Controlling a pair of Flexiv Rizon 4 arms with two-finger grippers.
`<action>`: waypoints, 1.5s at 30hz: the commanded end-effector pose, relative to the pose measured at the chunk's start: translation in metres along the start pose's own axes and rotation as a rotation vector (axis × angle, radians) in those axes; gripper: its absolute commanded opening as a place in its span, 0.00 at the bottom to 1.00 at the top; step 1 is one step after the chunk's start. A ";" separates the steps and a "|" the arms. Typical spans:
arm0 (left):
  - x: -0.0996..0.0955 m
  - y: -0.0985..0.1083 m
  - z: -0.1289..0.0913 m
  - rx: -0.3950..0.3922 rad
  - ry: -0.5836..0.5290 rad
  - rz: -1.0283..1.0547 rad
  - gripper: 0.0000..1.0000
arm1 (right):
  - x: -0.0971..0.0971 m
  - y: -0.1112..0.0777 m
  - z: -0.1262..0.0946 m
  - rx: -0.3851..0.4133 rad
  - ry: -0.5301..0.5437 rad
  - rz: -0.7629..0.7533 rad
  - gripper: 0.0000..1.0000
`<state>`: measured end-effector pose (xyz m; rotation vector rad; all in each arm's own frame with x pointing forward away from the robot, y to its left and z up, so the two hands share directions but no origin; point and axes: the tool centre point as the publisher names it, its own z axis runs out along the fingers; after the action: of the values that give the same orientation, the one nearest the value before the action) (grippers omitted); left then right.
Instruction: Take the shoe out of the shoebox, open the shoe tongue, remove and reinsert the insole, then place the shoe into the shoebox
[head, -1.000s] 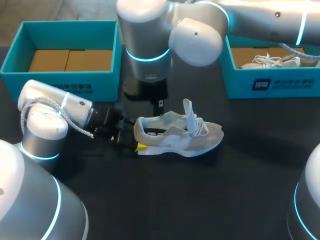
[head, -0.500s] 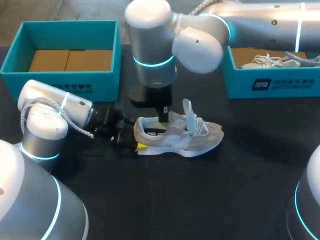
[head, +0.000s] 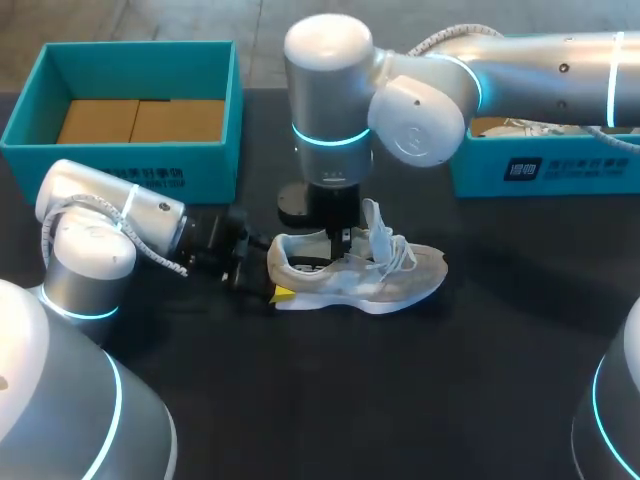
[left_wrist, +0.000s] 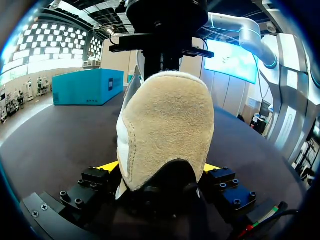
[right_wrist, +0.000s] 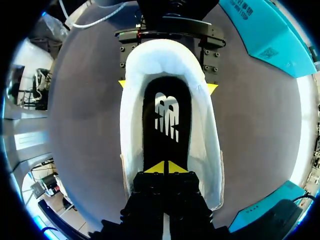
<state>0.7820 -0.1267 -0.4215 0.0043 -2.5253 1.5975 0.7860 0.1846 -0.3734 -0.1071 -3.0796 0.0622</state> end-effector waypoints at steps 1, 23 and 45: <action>0.000 0.002 -0.001 0.000 -0.001 0.000 0.00 | -0.003 -0.001 0.004 -0.012 -0.009 0.005 0.00; 0.000 0.002 -0.001 0.000 -0.001 0.000 0.00 | -0.019 0.010 0.011 -0.013 -0.043 -0.026 0.36; 0.000 0.002 -0.001 0.000 -0.001 0.000 0.00 | -0.012 0.021 0.049 -0.024 0.085 -0.053 0.00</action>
<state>0.7820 -0.1262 -0.4221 0.0042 -2.5253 1.5969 0.7979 0.1948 -0.4061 -0.0330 -3.0117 0.0012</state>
